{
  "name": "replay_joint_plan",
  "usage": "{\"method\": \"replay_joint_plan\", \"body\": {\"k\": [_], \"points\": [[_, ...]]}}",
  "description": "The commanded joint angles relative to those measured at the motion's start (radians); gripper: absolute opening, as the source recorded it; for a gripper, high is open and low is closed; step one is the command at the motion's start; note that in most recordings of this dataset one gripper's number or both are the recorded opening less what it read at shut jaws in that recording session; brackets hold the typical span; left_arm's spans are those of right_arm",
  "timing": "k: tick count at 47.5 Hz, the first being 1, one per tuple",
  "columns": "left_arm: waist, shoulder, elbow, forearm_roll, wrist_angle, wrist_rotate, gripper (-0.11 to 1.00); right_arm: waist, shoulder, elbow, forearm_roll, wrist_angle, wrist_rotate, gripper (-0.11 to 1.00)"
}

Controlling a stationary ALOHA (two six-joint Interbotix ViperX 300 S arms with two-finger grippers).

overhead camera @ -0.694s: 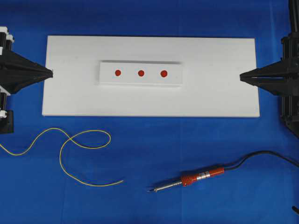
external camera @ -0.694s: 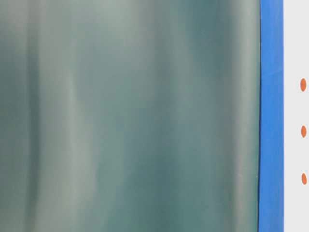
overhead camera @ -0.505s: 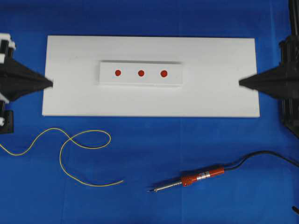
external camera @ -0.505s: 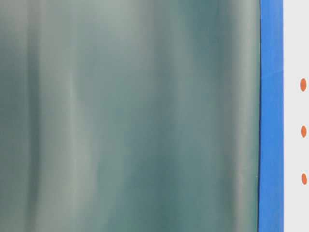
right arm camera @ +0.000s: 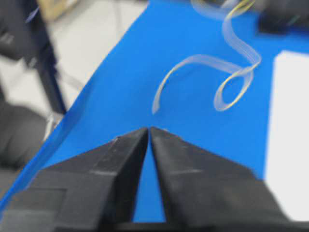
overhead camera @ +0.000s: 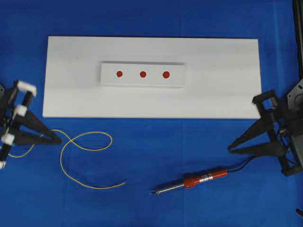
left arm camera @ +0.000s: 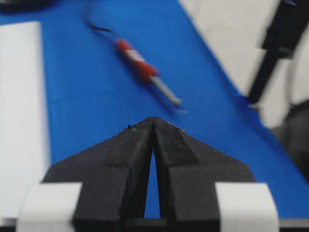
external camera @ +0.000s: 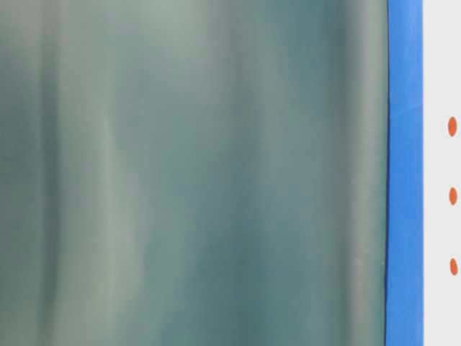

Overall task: Touch the tip of the soldering iron to the tip of the solder at the mark.
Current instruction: 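Lower the left gripper to the yellow solder and the right to the iron, then grasp the yellow solder wire with left gripper, red iron with right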

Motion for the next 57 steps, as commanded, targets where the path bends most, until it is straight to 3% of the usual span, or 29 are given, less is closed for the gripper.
{"method": "replay_joint_plan", "body": {"k": [1,4,11,13,16,27,40,57], "points": [[-0.032,0.051,-0.025,0.0,-0.043,-0.015,0.05,0.044,0.057,-0.035,0.015,-0.014,0.026,0.25],[-0.054,0.097,-0.026,0.0,-0.048,-0.034,0.19,0.069,0.094,-0.043,0.032,-0.018,0.044,0.42],[-0.106,0.213,-0.032,0.0,-0.06,-0.046,0.63,0.103,0.19,-0.061,0.074,-0.021,0.049,0.84],[-0.12,0.245,-0.037,0.0,-0.066,-0.046,0.74,0.106,0.219,-0.063,0.078,-0.028,0.049,0.9],[-0.135,0.305,-0.043,-0.002,-0.078,-0.049,0.86,0.109,0.267,-0.06,0.087,-0.051,0.049,0.9],[-0.186,0.495,-0.029,-0.002,-0.253,-0.077,0.81,0.143,0.488,-0.028,0.146,-0.272,0.049,0.89],[-0.201,0.73,-0.054,-0.008,-0.396,-0.121,0.8,0.198,0.721,-0.038,0.293,-0.423,0.048,0.89],[-0.186,0.871,-0.12,-0.011,-0.407,-0.132,0.78,0.209,0.862,-0.083,0.321,-0.471,0.046,0.87]]}}
